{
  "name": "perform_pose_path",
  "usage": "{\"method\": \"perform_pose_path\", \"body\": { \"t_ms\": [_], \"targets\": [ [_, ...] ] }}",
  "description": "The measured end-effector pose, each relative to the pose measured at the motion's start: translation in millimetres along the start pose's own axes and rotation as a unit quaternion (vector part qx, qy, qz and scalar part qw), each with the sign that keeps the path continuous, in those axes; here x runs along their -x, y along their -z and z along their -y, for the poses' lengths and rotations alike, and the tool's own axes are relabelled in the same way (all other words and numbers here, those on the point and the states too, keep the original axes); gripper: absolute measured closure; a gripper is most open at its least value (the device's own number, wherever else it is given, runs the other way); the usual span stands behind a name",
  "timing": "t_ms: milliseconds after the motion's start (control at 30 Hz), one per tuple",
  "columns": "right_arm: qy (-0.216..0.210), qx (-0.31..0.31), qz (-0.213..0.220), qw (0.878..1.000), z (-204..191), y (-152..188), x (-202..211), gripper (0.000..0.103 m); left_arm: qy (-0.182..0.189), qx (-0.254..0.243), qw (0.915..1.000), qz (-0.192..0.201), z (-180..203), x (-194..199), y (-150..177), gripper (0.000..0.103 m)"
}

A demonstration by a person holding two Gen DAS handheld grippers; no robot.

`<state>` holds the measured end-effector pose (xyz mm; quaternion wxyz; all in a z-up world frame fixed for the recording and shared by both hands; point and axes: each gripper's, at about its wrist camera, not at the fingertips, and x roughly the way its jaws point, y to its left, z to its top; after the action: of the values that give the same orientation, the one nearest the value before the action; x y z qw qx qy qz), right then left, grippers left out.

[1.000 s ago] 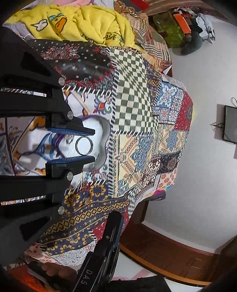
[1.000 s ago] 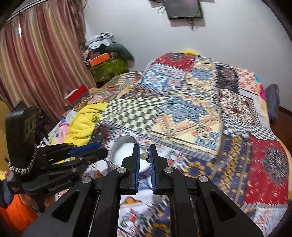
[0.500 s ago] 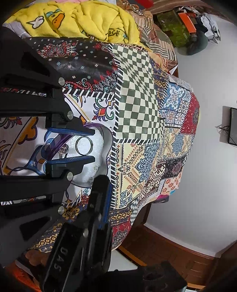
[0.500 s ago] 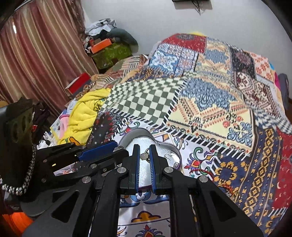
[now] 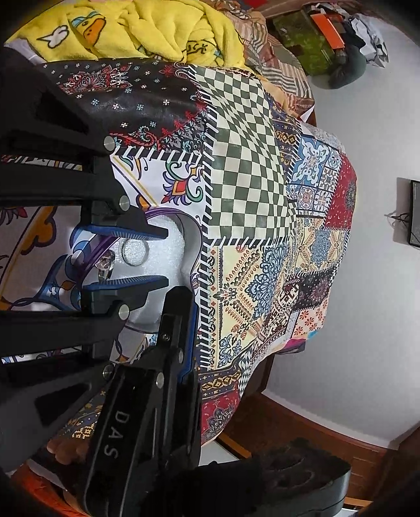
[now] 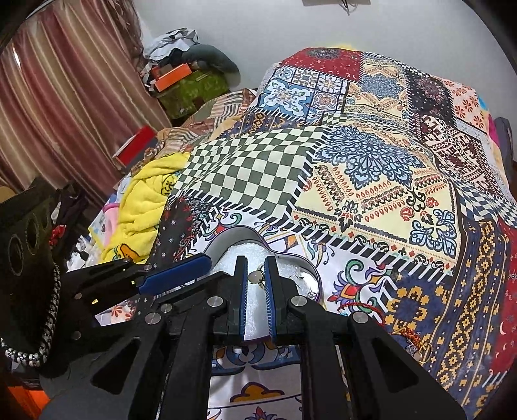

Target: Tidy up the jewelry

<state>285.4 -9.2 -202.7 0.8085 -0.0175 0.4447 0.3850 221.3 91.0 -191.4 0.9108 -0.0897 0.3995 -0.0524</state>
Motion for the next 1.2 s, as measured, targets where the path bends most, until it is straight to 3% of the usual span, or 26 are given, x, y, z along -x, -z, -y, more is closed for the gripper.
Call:
{"method": "perform_pose_path", "body": {
  "t_ms": [167,533,900,1033,1200],
  "targets": [
    [0.004,-0.007,0.014,1.000,3,0,11,0.071,-0.004,0.000,1.0000,-0.002,0,1,0,0.081],
    [0.039,-0.010,0.048,0.998,15,8,50,0.071,-0.018,-0.013,0.9998,0.003,13,17,4,0.068],
    [0.084,-0.026,0.062,0.994,40,38,94,0.071,-0.030,-0.066,0.9972,0.015,59,42,11,0.060],
    [0.106,-0.037,0.061,0.992,55,51,105,0.071,-0.021,-0.078,0.9967,0.012,77,45,16,0.053],
    [0.126,-0.049,0.049,0.990,74,71,114,0.070,0.004,-0.074,0.9972,-0.011,93,35,21,0.053]
  ]
}}
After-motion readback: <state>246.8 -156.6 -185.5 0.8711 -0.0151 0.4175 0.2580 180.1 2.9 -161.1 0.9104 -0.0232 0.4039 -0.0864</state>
